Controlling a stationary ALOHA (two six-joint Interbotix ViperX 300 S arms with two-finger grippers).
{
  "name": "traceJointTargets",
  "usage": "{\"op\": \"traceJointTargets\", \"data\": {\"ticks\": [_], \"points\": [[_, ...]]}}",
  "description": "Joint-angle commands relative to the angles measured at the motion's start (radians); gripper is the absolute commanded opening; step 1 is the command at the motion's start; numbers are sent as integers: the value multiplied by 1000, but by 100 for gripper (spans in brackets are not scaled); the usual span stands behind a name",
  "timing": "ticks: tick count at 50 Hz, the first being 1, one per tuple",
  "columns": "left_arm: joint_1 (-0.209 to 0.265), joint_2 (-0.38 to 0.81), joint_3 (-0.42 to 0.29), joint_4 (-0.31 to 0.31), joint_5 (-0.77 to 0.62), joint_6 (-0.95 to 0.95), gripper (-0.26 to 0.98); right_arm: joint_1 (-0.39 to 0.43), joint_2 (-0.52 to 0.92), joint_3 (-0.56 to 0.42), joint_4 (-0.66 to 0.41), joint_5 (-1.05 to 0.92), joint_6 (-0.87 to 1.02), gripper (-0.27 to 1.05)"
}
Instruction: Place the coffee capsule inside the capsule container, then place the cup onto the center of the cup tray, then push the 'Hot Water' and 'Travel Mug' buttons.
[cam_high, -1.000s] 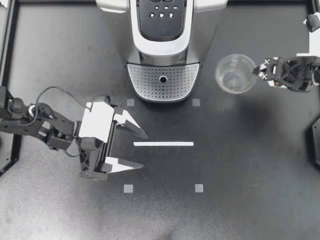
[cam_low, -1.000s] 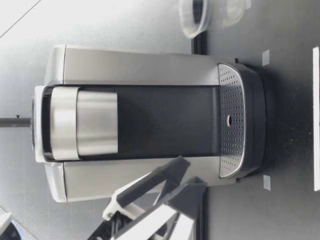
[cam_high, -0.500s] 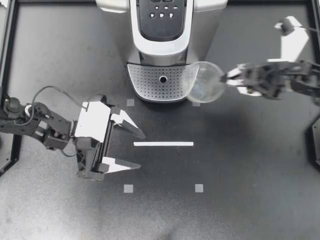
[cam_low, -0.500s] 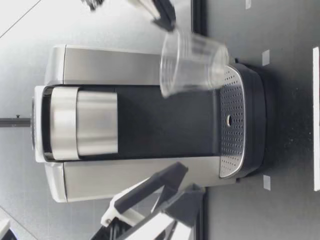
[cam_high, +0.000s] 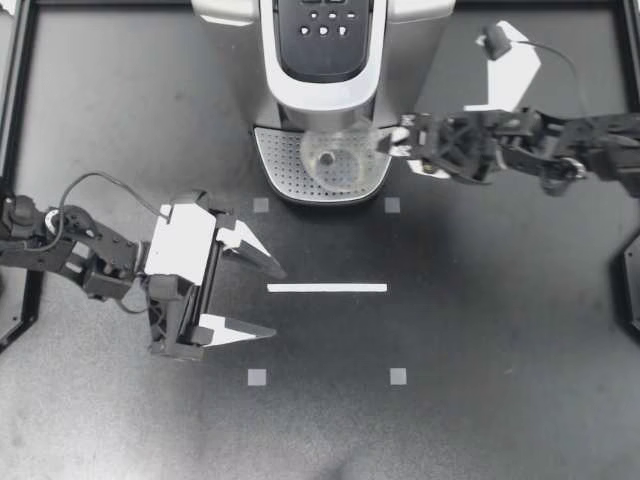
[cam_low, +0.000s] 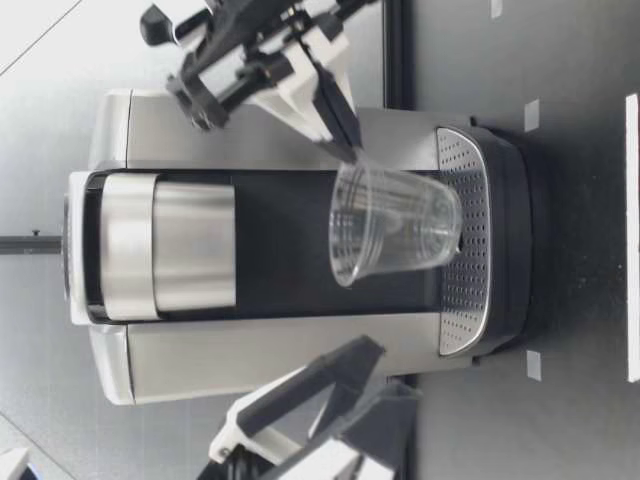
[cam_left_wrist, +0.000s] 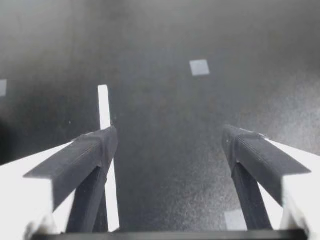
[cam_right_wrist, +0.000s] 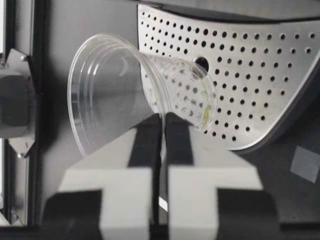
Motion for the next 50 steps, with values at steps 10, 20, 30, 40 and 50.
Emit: {"op": "traceJointTargets", "data": {"ticks": [10,20,30,40,50], "points": [[3,-41,5,0,-2,2,76,-25,23,-46,-2,-20,-2,6],[3,-54,15,0,0,2,76,-25,46,-63,-2,-21,-2,6],[3,-54,18,0,-2,0,76,-37,54,-69,0,-21,2,6],[3,-54,20,0,0,0,76,-38,57,-72,0,-14,3,7],[3,-54,20,0,0,0,76,-38,64,-81,0,-5,2,8]]}}
